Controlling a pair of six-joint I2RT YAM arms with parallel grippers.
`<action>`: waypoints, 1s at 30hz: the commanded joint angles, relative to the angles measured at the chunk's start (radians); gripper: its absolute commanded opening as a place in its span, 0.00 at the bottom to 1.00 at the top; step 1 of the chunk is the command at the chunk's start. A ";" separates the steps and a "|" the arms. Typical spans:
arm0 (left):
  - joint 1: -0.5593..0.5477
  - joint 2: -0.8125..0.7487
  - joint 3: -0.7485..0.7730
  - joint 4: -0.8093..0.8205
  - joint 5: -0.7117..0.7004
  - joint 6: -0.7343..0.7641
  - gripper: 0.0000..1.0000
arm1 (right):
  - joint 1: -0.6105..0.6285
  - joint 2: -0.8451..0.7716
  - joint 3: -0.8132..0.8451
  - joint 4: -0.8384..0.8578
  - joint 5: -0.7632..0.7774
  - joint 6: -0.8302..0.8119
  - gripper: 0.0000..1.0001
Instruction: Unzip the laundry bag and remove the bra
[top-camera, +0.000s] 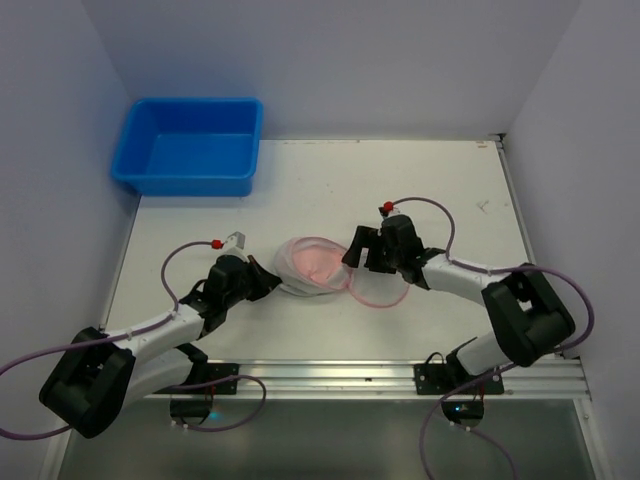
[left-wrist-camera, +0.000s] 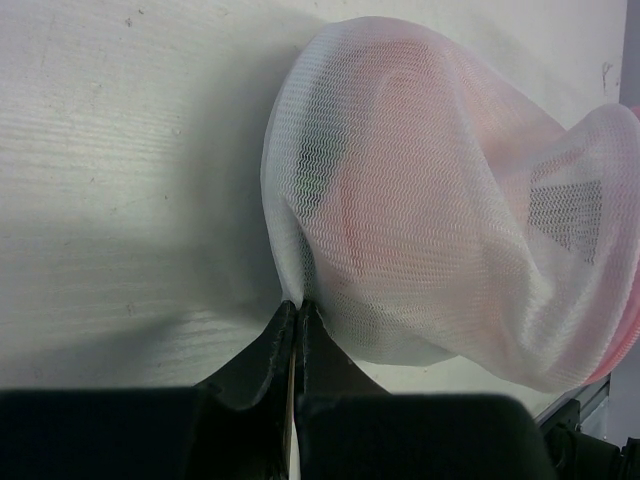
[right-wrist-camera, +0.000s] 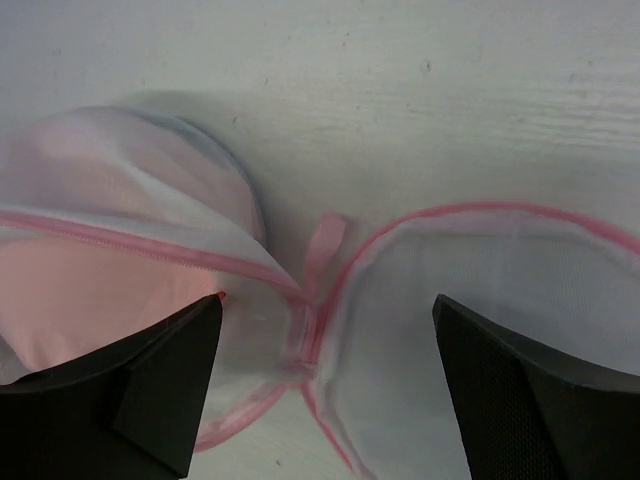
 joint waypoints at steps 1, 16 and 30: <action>-0.003 -0.001 0.000 0.062 0.018 -0.010 0.00 | -0.017 0.075 0.034 0.145 -0.179 -0.058 0.87; -0.003 0.025 -0.004 0.092 0.041 -0.013 0.00 | -0.069 0.233 0.065 0.248 -0.492 -0.079 0.71; -0.001 0.019 0.013 0.075 0.031 -0.009 0.00 | -0.071 0.149 -0.003 0.261 -0.583 -0.090 0.34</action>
